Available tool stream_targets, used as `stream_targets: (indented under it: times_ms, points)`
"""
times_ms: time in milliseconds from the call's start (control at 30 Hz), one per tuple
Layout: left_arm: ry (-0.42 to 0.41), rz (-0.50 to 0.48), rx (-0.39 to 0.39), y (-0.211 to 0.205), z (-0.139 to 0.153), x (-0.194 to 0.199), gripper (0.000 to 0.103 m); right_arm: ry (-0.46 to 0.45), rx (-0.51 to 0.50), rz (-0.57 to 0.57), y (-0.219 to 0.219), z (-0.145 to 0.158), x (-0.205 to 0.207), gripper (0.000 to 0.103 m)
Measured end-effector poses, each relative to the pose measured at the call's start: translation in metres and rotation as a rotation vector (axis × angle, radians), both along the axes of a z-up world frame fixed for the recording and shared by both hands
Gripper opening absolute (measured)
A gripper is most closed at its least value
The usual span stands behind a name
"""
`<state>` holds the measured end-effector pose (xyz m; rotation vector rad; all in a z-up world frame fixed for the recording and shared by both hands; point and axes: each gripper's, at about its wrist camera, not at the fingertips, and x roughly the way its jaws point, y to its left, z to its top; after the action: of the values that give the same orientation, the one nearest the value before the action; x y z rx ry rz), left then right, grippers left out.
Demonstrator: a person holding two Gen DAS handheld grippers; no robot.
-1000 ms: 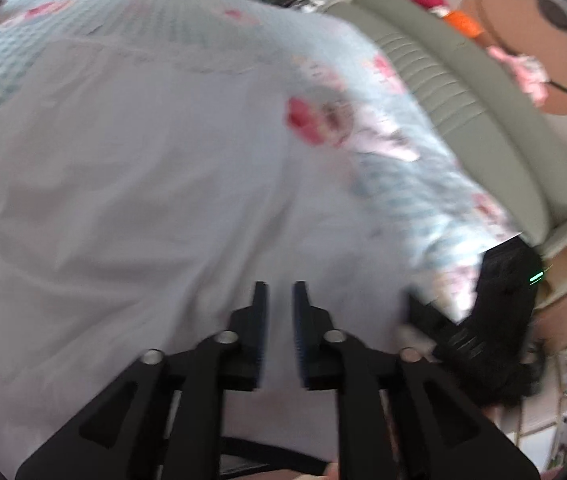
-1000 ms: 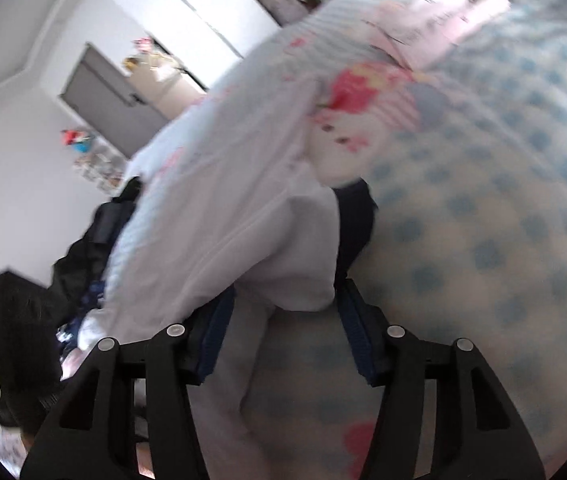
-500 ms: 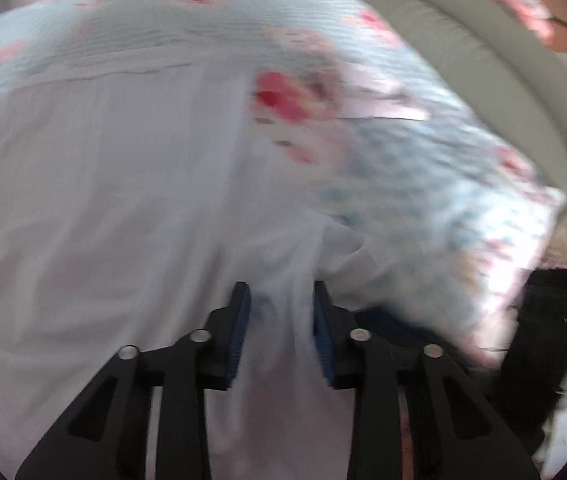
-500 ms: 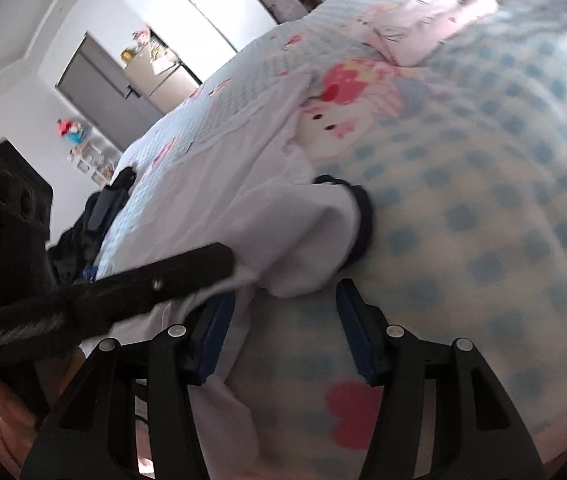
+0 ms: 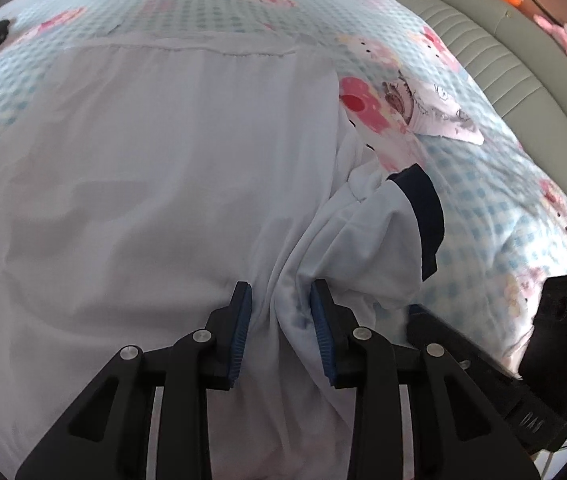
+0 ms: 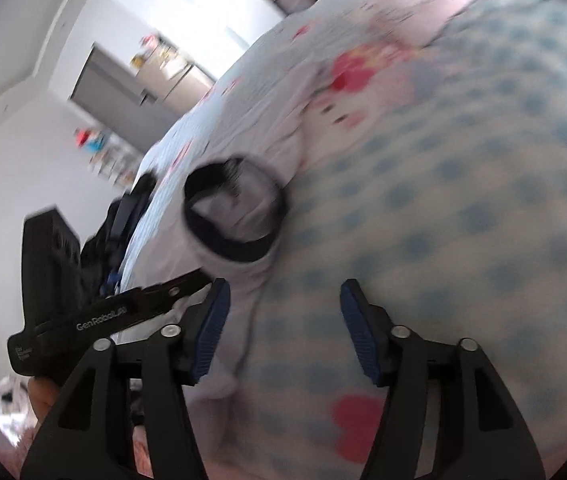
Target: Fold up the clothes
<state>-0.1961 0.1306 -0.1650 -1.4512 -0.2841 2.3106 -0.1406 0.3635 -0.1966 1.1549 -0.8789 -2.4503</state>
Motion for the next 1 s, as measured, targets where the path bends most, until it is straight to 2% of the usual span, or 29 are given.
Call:
stream_targets:
  times_ms: [133,200,233,267,367,467,600,700,733,900,967,1000]
  points:
    - [-0.027,0.012,0.113,-0.011,-0.004,0.005,0.035,-0.005,-0.048,0.046,-0.008,-0.01,-0.013,0.063]
    - [-0.036,0.004,0.142,-0.015,-0.006,0.008,0.036,-0.004,-0.074,0.055,-0.011,-0.015,-0.02,0.063]
    - [-0.039,0.0,0.148,-0.016,-0.007,0.009,0.036,-0.004,-0.086,0.06,-0.012,-0.017,-0.023,0.057]
    - [-0.043,0.003,0.15,-0.017,-0.007,0.01,0.038,0.005,-0.109,0.068,-0.012,-0.018,-0.025,0.04]
    - [-0.059,0.02,0.159,-0.022,-0.009,0.009,0.04,0.078,-0.127,0.111,-0.016,-0.004,-0.019,0.021]
    - [-0.057,0.04,0.156,-0.026,-0.008,0.009,0.043,0.181,-0.092,0.196,-0.028,0.017,-0.003,0.019]
    - [-0.012,0.073,0.229,-0.035,0.003,0.013,0.041,0.171,-0.044,0.195,-0.031,0.015,0.002,0.018]
    - [0.011,0.034,0.326,-0.036,0.018,0.014,0.041,0.138,-0.04,0.178,-0.029,0.008,0.001,0.018]
    - [0.016,0.011,0.335,-0.032,0.023,0.014,0.041,0.122,-0.047,0.169,-0.027,0.005,-0.001,0.018]
    - [0.059,-0.13,0.256,0.005,0.04,0.016,0.041,0.124,-0.048,0.182,-0.027,0.006,0.001,0.018]
    - [0.054,-0.164,0.148,0.026,0.039,0.011,0.041,0.128,-0.042,0.191,-0.029,0.008,0.002,0.018]
    - [0.037,-0.181,0.078,0.036,0.035,0.007,0.037,0.129,-0.038,0.199,-0.03,0.011,0.001,0.018]
